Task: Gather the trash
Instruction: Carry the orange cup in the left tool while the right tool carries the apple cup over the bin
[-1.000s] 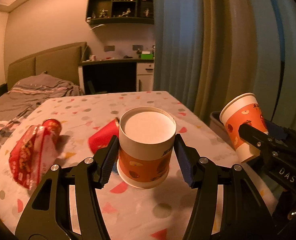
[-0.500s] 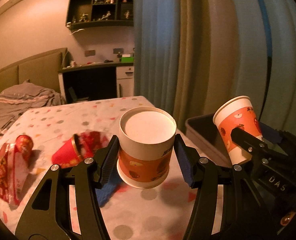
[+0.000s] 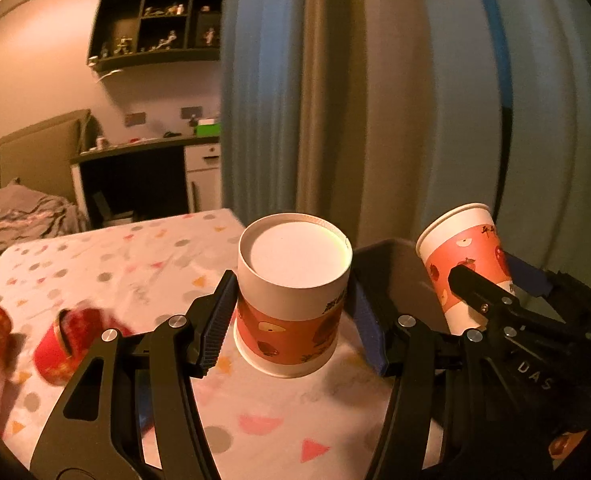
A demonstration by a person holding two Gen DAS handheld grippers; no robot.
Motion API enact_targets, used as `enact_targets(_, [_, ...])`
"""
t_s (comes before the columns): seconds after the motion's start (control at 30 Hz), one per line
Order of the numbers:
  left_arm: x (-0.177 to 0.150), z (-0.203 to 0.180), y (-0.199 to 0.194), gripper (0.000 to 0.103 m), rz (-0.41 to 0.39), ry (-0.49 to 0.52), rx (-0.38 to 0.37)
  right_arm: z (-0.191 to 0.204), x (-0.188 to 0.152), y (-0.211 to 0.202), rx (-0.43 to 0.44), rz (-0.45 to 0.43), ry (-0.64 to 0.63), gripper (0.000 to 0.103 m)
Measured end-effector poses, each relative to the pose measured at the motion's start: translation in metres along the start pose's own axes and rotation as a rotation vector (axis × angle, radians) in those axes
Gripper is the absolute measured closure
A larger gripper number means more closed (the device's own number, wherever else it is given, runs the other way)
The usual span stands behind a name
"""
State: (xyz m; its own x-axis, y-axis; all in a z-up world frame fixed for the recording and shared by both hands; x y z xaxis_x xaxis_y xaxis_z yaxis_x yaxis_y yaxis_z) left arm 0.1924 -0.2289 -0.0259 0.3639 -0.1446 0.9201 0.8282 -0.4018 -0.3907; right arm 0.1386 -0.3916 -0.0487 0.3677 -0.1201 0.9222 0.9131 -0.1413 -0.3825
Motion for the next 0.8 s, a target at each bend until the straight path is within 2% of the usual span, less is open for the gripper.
enact_targets(0.4, [0.007, -0.044, 0.054, 0.047, 0.013, 0.026, -0.127, -0.052, 0.003, 0.016, -0.081, -0.003, 0.062, 0.046])
enact_targets(0.8, [-0.003, -0.066, 0.09, 0.047, 0.055, 0.031, -0.21, -0.073, 0.001, 0.032, -0.104, 0.018, 0.109, 0.046])
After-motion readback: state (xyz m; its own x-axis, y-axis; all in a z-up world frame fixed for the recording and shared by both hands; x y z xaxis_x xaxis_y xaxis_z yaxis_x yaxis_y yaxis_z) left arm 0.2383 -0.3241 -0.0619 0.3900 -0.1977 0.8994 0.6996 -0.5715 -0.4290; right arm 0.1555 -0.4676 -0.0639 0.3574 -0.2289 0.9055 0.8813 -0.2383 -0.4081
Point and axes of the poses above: each gripper's, at about its wrist camera, not at the fingertips, and y roughly the way its jaws point, z to its left, x to its top, the point moved 3 cm from there along y, roughly the way its jaws point, and after that the axes turned 2 degrees about z, right-handed, at the moved point
